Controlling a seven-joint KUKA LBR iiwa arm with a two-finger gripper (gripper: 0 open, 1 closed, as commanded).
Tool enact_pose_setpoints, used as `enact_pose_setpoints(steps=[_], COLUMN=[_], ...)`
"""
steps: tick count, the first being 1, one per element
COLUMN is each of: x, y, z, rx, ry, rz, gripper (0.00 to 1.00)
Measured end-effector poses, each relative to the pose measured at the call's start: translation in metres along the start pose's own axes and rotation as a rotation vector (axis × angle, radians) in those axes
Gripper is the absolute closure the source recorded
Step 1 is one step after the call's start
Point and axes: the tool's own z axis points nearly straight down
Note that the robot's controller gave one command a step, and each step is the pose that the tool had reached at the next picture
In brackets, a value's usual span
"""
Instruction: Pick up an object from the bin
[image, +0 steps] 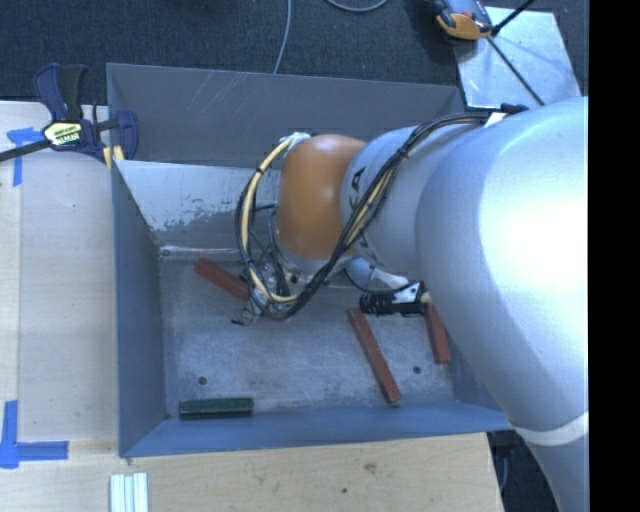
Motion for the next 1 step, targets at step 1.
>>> enact_pose_setpoints(steps=[1], x=[0.0003], y=[-0.0007], z=[-0.0099], rx=[0.005], ry=[0.005], rz=[0.0], gripper=[1.0])
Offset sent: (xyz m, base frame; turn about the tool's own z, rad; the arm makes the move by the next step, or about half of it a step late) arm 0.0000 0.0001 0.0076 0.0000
